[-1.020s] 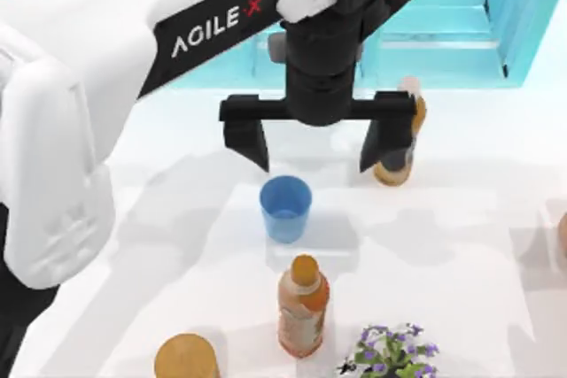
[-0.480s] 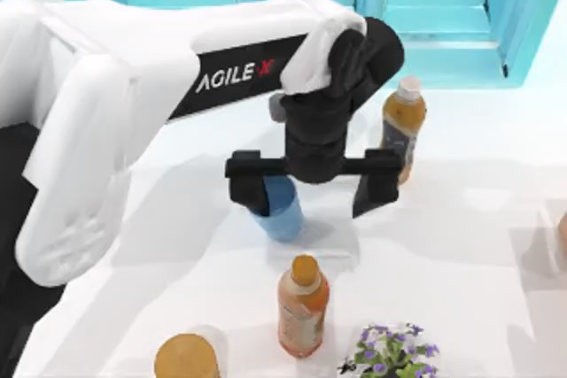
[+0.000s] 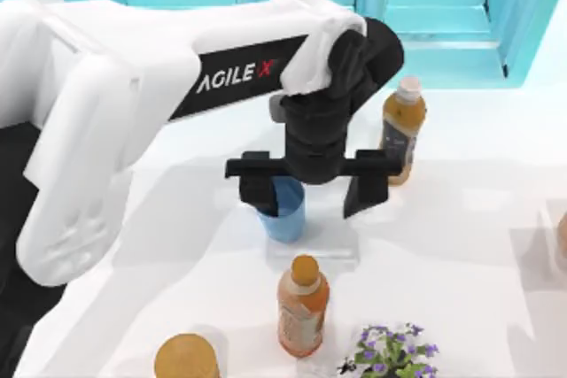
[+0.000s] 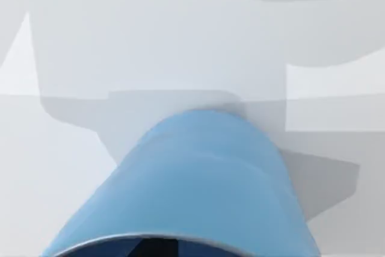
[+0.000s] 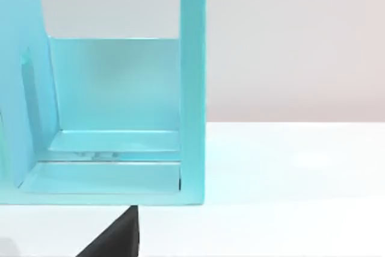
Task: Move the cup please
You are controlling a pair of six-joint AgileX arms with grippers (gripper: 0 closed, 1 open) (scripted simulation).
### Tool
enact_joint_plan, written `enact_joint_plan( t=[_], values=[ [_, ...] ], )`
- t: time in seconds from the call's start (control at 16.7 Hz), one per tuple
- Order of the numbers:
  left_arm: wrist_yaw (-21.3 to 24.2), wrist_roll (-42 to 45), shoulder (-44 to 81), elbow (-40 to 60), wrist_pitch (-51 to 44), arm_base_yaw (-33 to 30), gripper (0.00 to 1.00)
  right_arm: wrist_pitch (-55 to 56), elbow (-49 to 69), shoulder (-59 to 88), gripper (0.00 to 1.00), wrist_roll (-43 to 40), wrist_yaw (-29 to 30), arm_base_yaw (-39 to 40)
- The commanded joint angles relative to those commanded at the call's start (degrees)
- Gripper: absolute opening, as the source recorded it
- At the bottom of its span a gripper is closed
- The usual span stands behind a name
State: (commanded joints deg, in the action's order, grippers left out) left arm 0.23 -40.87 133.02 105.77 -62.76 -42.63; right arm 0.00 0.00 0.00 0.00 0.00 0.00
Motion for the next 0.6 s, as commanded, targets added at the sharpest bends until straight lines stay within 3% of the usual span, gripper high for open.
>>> enact_joint_plan(
  t=[0.48,0.6],
  values=[
    [0.00,0.00,0.00,0.00,0.00,0.00,0.02,0.00,0.00,0.00,1.00,0.00,0.00,0.00],
    [0.00,0.00,0.00,0.00,0.00,0.00,0.00,0.00,0.00,0.00,1.00,0.00,0.00,0.00]
  ],
)
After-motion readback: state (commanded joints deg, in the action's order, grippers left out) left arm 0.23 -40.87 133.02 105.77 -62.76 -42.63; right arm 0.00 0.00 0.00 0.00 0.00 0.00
